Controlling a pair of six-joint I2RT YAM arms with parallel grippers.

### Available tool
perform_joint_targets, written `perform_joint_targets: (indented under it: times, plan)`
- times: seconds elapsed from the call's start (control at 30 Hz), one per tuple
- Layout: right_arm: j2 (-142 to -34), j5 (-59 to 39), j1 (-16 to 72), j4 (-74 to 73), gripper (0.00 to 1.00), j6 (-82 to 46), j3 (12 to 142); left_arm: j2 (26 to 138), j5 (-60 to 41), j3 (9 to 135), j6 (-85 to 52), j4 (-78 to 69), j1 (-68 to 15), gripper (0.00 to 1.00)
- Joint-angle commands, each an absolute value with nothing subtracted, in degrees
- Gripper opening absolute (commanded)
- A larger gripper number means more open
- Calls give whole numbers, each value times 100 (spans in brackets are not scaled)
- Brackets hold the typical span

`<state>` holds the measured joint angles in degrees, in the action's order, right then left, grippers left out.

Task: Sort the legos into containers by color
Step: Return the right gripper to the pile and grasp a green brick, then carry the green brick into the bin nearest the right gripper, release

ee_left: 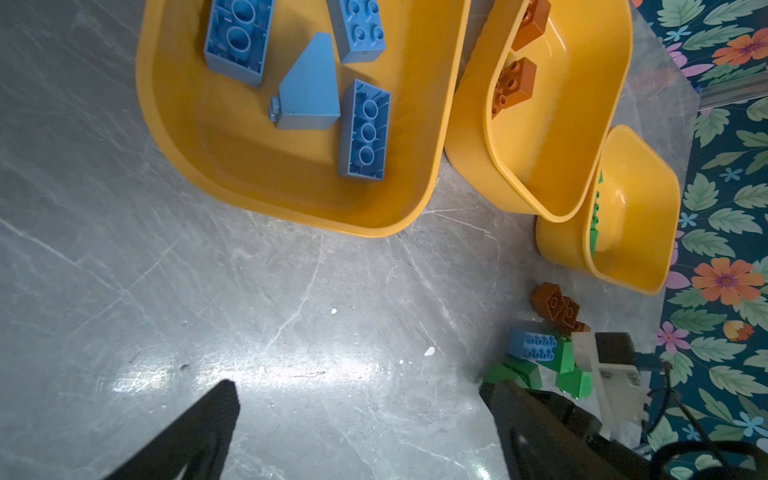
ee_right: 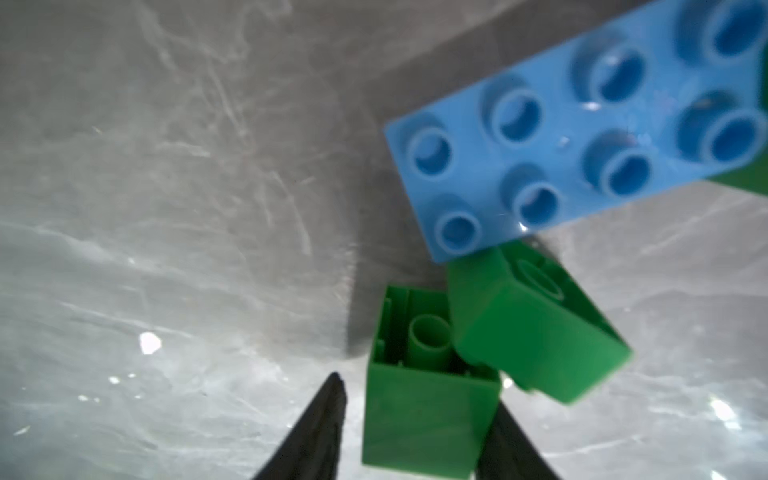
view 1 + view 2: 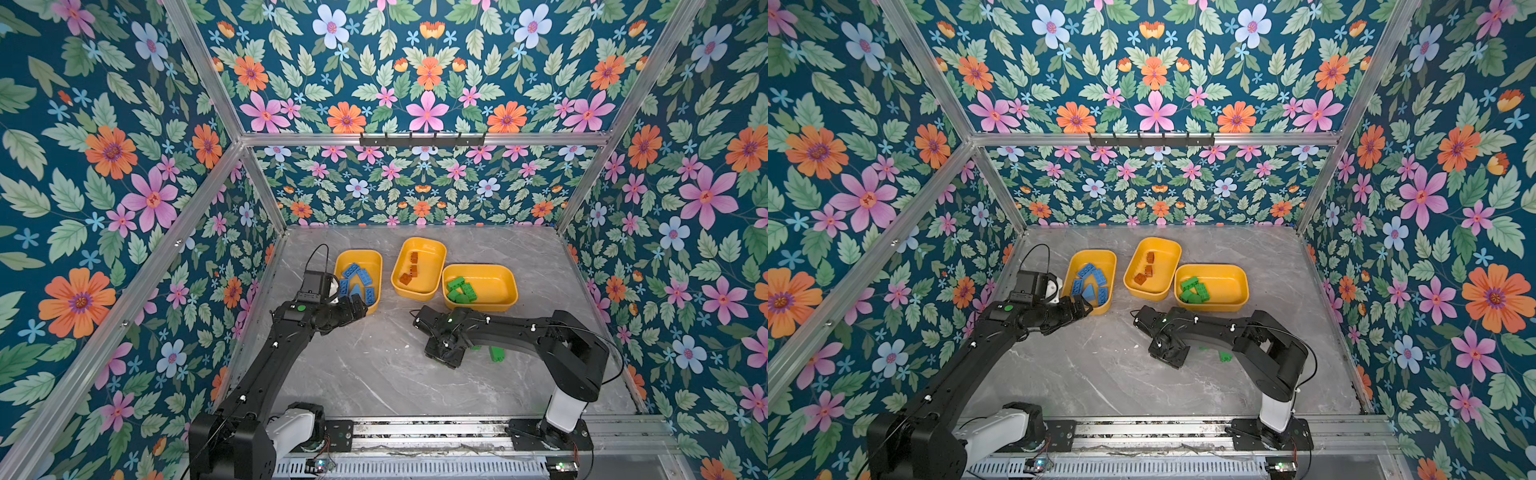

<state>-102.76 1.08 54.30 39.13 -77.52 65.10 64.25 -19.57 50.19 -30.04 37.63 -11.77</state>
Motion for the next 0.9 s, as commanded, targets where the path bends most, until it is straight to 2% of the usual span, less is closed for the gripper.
perform_joint_targets:
  times: [0.0,0.17,0.4,0.67,0.87]
  plan:
    - [-10264,274,5432,4085,39,-7609,6611,6407,-1898,5027,-2952,3873,-1177,98]
    - [-9877,488,5413,4508,28,-7317,6882,6433,-1933,5087,-2961,3859,-1173,98]
    - [-9015,570,5011,4869,25,-6730,7228,6587,-2215,5201,-3178,3556,-1177,98]
    - [-8791,327,3426,4789,23,-5326,7579,6698,-2712,5289,-3639,2927,-1195,97]
    - [-9411,5,2258,4634,21,-4197,7955,6732,-2832,5327,-3821,2709,-1218,97]
